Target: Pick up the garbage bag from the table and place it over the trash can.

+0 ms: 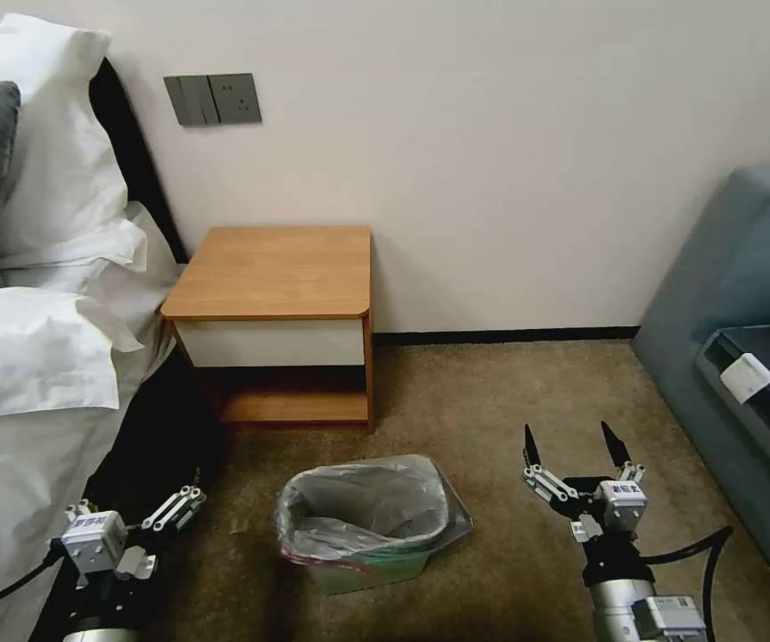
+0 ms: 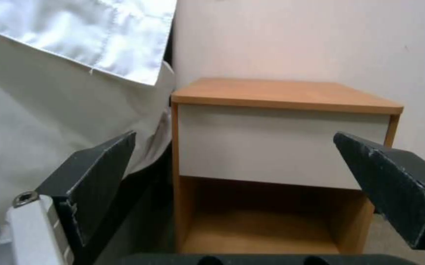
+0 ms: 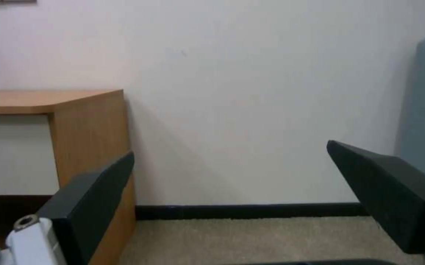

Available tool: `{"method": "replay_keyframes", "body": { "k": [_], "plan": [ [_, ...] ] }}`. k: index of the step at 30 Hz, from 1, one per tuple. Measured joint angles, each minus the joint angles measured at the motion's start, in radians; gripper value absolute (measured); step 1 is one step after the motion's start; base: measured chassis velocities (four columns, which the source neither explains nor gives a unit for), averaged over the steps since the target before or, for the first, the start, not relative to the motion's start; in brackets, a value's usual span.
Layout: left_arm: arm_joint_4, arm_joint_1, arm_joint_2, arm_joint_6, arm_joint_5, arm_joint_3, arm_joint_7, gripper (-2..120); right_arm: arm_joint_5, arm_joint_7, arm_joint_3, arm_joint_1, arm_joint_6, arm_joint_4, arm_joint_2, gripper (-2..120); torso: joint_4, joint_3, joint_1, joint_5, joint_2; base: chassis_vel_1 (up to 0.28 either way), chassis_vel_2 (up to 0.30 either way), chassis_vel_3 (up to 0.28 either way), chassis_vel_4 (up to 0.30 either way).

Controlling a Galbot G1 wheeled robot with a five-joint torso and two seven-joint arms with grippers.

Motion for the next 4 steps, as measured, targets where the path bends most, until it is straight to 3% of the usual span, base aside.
{"method": "replay_keyframes", "body": {
  "k": [4],
  "plan": [
    [0.0, 0.0, 0.0, 0.001, 0.0, 0.0, -0.001, 100, 0.0, 0.0, 0.0, 0.0, -0.001, 0.0, 0.0, 100, 0.0, 0.0, 0.0, 0.0, 0.0, 0.0, 0.0, 0.0, 0.0]
  ]
}}
